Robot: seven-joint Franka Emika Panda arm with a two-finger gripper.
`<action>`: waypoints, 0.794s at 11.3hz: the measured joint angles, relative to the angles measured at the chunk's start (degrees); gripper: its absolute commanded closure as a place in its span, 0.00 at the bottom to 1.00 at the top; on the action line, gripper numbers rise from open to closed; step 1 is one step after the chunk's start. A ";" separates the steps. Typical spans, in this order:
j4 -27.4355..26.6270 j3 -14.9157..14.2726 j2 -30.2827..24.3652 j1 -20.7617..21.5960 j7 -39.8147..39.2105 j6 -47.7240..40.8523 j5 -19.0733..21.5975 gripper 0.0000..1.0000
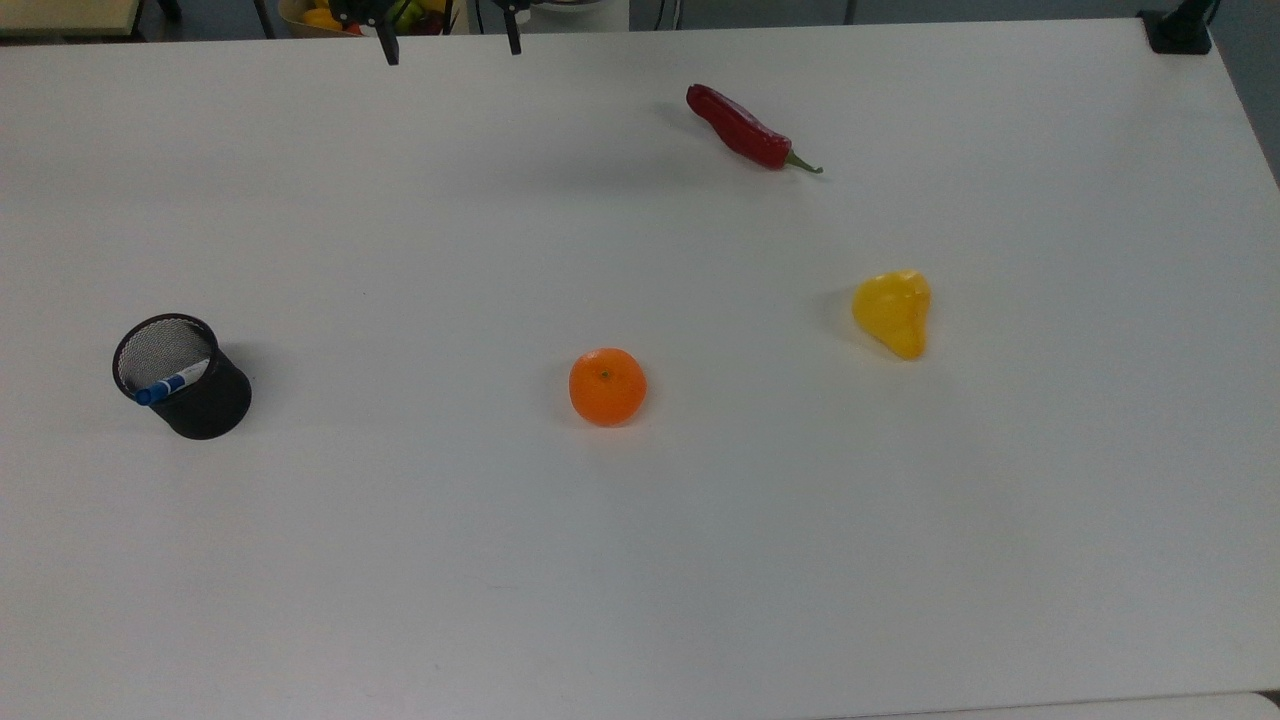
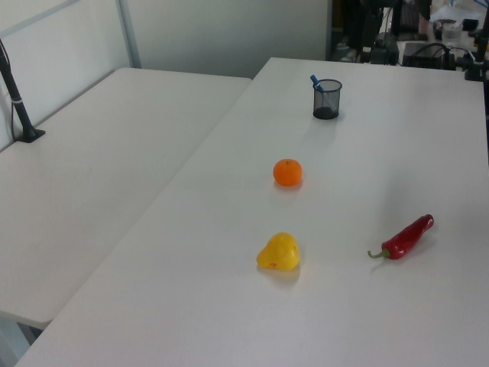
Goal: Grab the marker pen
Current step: 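Move the open gripper over the black mesh pen cup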
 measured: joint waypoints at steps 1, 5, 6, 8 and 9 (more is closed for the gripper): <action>0.00 -0.32 0.23 0.01 0.00 1.04 0.00 0.00; 0.00 -1.47 1.34 -0.04 0.00 5.53 0.00 0.00; -0.01 -1.59 1.71 -0.10 0.00 7.07 0.00 0.00; -0.01 -1.80 2.50 -0.98 0.00 11.84 -0.01 0.00; -0.01 -1.87 2.84 -1.70 0.00 14.87 -0.01 0.00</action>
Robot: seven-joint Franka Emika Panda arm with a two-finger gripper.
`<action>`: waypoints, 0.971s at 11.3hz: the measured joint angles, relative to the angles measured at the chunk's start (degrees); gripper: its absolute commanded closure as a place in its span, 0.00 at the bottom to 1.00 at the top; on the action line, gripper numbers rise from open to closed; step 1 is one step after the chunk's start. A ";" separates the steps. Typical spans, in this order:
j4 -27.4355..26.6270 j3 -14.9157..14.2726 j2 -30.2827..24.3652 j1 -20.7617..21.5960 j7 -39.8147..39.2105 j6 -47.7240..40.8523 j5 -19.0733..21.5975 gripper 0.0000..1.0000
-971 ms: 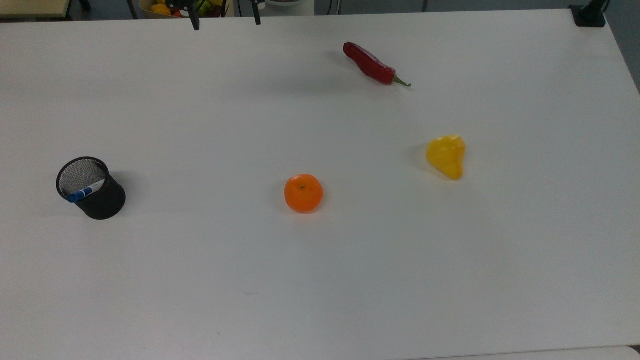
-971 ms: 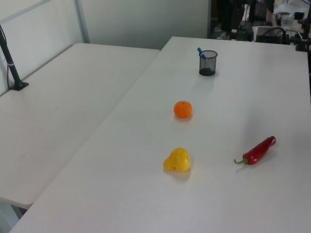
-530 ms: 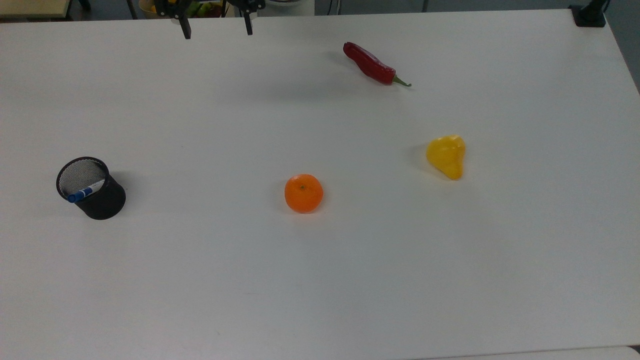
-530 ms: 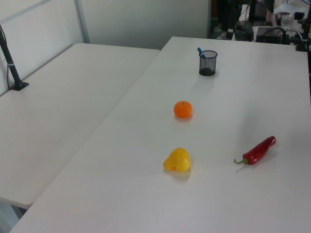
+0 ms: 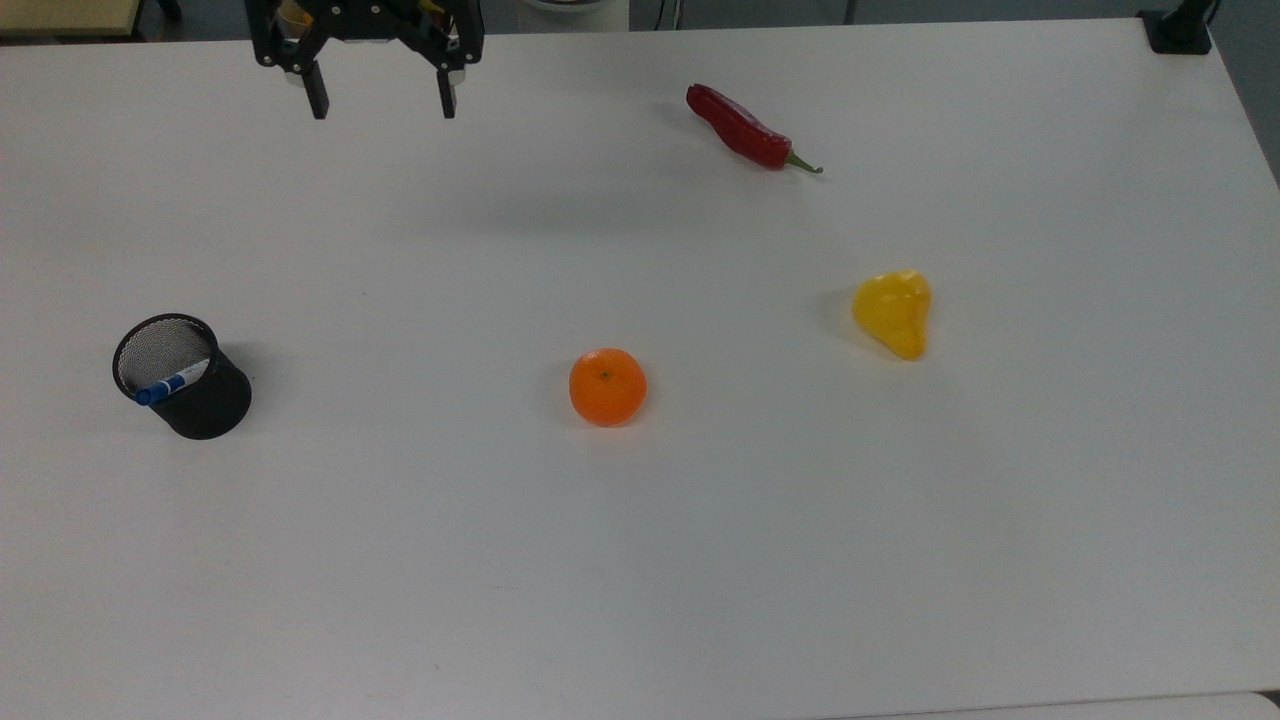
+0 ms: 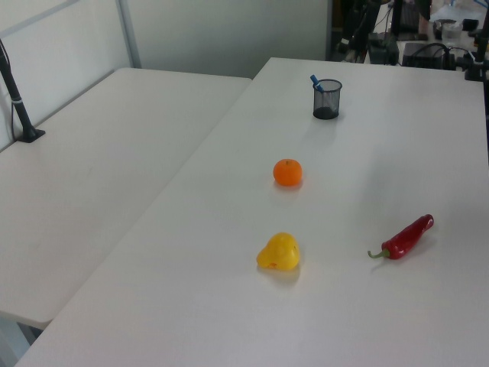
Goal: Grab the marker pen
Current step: 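Move the open gripper over the black mesh pen cup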
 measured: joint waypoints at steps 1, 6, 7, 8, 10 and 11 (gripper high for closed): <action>0.00 -0.10 0.21 -0.45 0.00 1.99 -0.12 0.00; -0.13 -3.85 2.74 -1.29 0.00 12.96 -0.30 0.00; -0.24 -4.96 3.90 -1.35 -0.01 15.95 -0.30 0.01; -0.35 -5.77 5.04 -1.36 -0.01 18.50 -0.30 0.05; -0.44 -6.80 6.63 -1.57 -0.01 21.52 -0.29 0.13; -0.49 -7.13 7.97 -2.28 -0.01 23.51 -0.29 0.14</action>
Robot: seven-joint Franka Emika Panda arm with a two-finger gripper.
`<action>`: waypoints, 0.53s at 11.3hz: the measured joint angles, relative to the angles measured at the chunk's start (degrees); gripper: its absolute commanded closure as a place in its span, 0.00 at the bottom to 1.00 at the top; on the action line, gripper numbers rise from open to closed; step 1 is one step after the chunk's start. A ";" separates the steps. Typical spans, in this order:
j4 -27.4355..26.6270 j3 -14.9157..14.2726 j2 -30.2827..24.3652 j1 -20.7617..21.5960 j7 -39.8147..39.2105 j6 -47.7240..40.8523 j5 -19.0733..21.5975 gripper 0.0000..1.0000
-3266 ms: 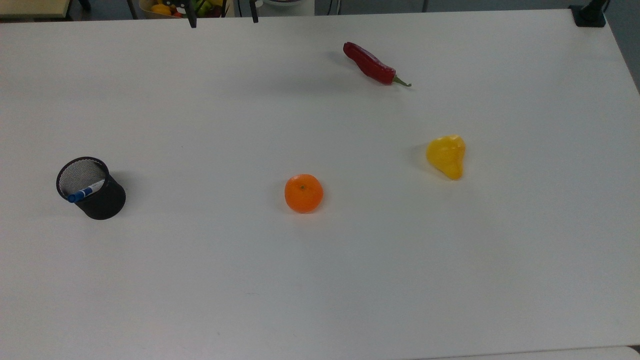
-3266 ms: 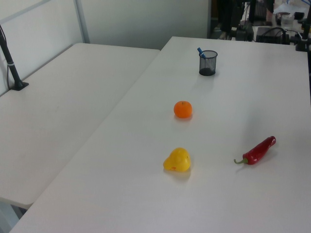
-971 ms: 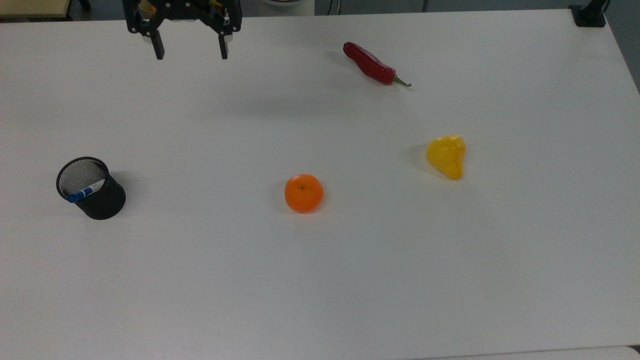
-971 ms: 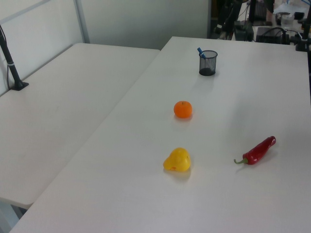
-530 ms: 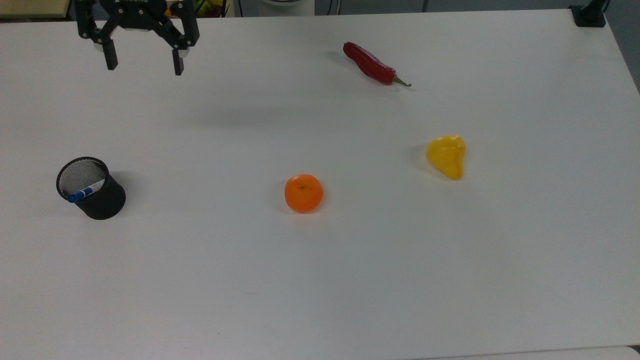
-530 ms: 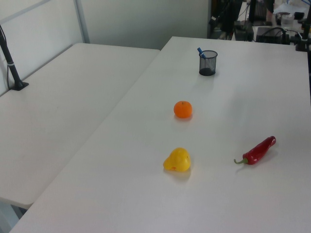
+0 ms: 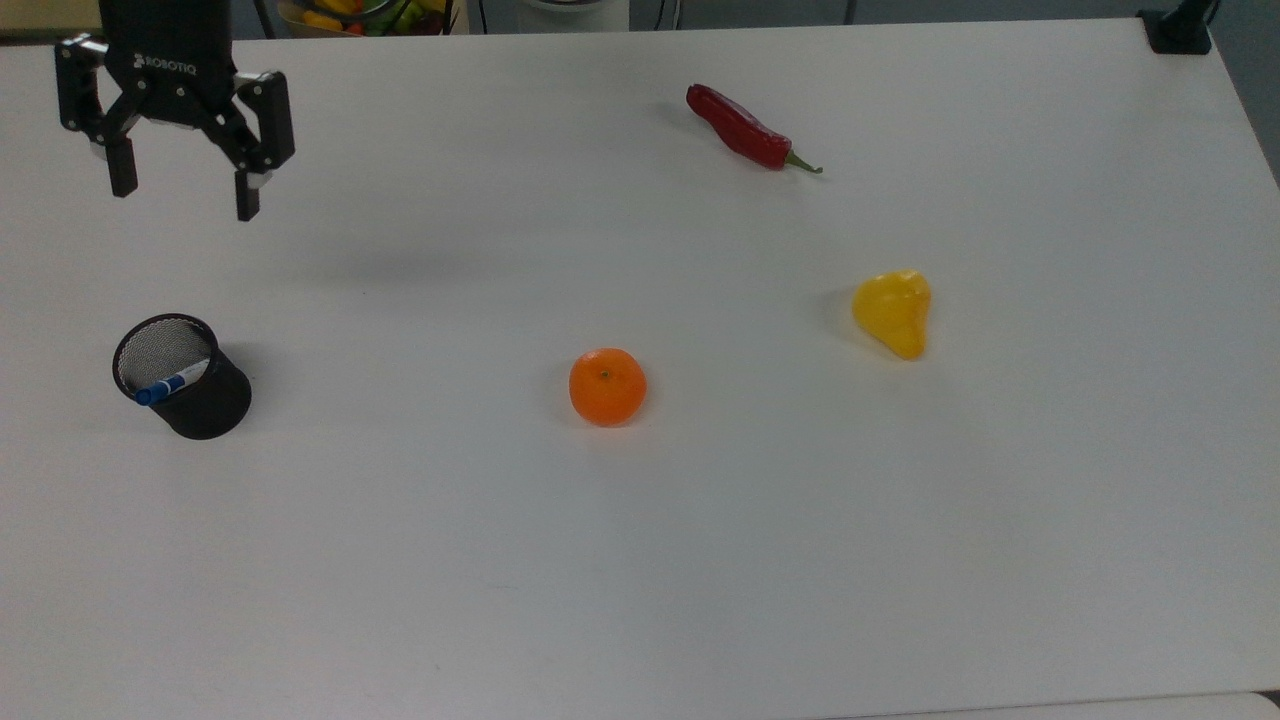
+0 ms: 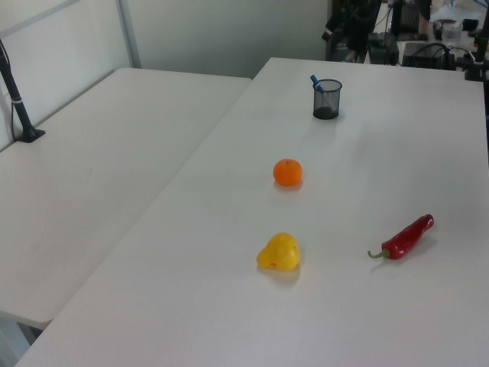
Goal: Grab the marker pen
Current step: 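Move the open gripper over the black mesh pen cup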
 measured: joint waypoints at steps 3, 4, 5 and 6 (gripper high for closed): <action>-0.15 -0.22 4.21 -1.29 0.00 6.93 0.01 0.18; -0.17 -0.26 5.87 -1.60 0.00 9.49 0.01 0.22; -0.18 -0.26 7.49 -1.92 0.00 12.31 0.01 0.28; -0.19 -0.27 9.05 -2.15 0.00 15.11 0.01 0.31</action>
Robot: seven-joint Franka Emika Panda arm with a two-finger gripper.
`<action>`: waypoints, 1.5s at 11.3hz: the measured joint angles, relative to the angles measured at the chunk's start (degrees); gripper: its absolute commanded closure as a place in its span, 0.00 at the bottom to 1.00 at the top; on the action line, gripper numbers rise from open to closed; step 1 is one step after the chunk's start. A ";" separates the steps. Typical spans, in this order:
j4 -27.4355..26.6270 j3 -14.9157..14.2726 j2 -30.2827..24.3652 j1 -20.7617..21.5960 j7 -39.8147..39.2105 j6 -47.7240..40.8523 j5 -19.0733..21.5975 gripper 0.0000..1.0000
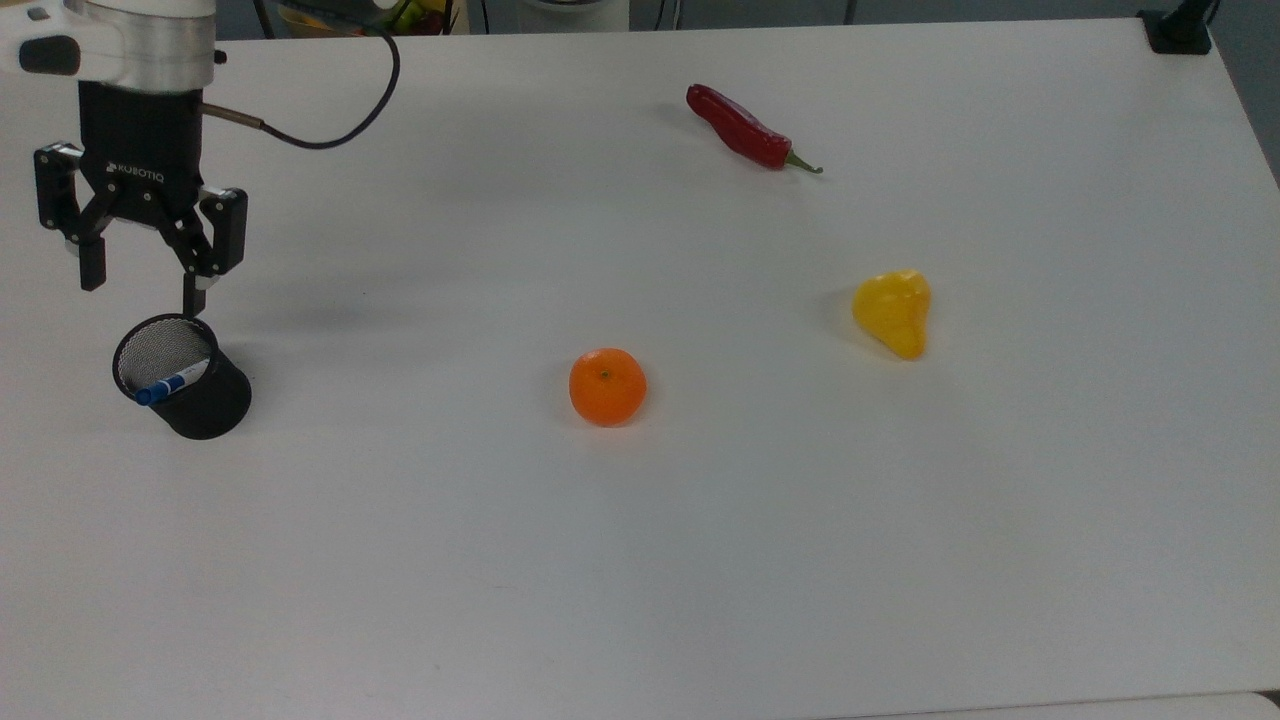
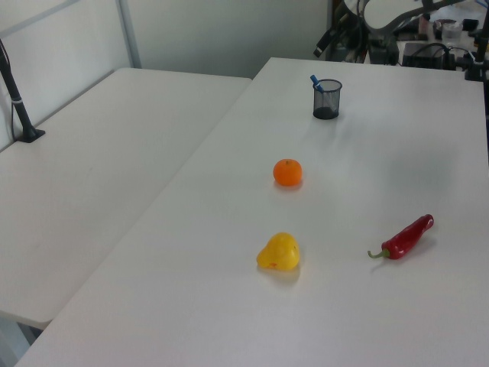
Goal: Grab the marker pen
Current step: 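Move the open gripper over the black mesh pen cup, then lower the gripper into the cup and close on the white marker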
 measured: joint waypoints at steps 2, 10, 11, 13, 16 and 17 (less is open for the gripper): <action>0.01 0.00 2.79 -0.16 0.29 4.49 0.03 0.36; 0.12 -0.05 10.49 -1.01 1.22 14.56 0.06 0.37; 0.20 -0.05 11.06 -1.15 1.22 15.34 0.06 0.37; 0.68 -0.08 12.55 -1.61 1.22 16.10 0.05 0.37; 1.45 -0.08 13.13 -1.94 1.22 16.16 0.05 0.44; 1.63 -0.08 13.25 -1.93 1.22 16.16 0.05 0.50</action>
